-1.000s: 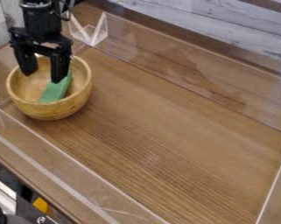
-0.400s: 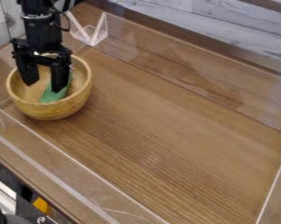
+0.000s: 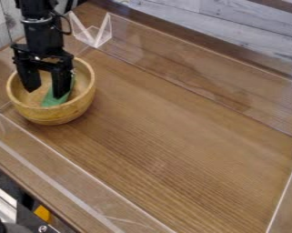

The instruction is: Remove the green block from inside the brown bowl and put it on the table

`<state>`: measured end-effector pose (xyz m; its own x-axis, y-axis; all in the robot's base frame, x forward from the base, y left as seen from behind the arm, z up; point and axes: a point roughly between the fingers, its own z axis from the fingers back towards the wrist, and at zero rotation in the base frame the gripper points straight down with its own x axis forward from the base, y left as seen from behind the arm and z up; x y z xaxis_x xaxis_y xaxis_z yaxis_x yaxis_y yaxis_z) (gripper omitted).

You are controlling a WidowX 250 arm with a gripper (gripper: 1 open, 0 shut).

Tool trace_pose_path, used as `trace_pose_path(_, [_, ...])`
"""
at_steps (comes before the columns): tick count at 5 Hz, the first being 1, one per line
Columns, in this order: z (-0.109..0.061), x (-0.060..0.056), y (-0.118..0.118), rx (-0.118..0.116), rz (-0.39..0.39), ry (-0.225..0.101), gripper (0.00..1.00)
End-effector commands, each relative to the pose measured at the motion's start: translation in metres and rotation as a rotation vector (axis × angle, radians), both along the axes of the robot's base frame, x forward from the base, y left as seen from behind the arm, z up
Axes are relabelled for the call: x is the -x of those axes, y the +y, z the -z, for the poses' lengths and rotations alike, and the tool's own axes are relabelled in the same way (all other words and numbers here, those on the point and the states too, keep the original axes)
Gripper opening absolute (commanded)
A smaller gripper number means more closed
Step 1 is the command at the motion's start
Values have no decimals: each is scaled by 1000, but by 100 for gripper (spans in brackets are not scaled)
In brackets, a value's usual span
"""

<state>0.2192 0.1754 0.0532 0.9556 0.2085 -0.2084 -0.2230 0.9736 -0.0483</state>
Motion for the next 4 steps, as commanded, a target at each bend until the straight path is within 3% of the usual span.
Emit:
trace_pose_path(1, [-11,-6,10,-17,-10,-46,100])
trace_pose_path(4, [-1,-9,9,-16,-15,-48,100])
